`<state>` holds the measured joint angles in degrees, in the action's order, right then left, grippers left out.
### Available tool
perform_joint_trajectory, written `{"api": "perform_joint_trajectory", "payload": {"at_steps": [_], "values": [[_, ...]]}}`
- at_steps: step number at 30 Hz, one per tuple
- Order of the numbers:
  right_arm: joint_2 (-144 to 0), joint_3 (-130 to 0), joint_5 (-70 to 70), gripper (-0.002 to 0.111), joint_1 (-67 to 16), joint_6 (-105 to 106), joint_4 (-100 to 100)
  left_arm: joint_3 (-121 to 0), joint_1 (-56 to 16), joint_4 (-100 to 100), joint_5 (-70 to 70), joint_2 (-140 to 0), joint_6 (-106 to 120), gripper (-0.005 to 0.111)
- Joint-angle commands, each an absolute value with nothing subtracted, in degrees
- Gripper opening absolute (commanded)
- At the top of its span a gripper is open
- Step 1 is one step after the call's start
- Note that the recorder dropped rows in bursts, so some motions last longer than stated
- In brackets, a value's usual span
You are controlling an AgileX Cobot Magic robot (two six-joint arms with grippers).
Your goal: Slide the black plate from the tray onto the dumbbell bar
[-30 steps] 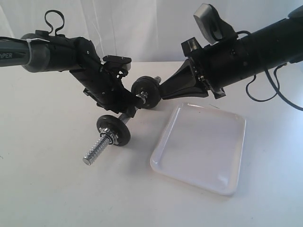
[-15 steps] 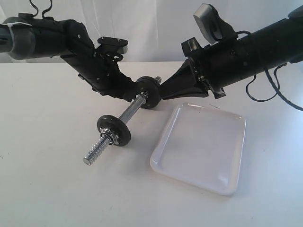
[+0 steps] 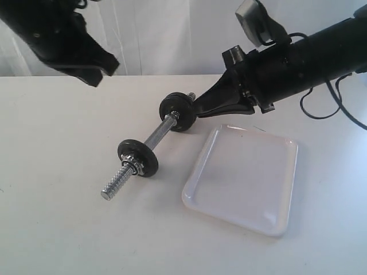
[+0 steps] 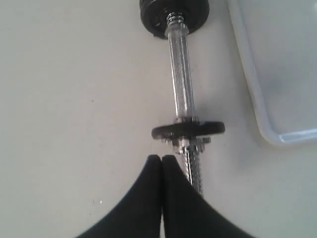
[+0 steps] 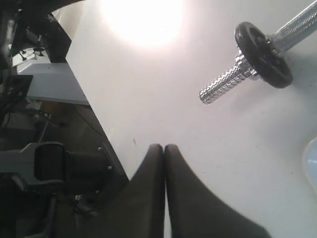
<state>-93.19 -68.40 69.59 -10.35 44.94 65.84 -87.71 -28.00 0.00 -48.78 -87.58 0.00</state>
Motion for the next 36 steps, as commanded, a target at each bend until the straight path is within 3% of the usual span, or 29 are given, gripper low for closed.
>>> {"api": "perform_joint_trajectory", "payload": {"at_steps": [1,8,13,17,29,36], "values": [[-85.4,-66.5,70.0,0.000,-10.2,46.3,61.1,-78.4,-28.1,0.8,-50.4,-72.6,-3.1,0.000],[-62.8,-56.5,52.5,0.000,-10.2,35.3,43.0,-59.7,-28.1,0.7,-46.7,-47.2,-9.4,0.000],[-48.3,-49.9,37.9,0.000,-10.2,31.2,32.5,-47.1,-28.1,0.7,-33.5,-34.6,-12.1,0.000],[-40.8,-47.4,34.3,0.000,-10.2,31.2,28.4,-40.9,-28.1,0.0,-31.1,-32.7,-12.1,0.000],[-31.3,-47.2,34.6,0.000,-10.2,31.2,28.5,-39.8,-27.9,-0.7,-36.0,-31.3,-12.0,0.000],[-31.3,-47.2,34.6,0.000,-10.2,31.2,28.9,-34.4,-12.4,-0.8,-35.3,-12.7,-11.9,0.000]]}}
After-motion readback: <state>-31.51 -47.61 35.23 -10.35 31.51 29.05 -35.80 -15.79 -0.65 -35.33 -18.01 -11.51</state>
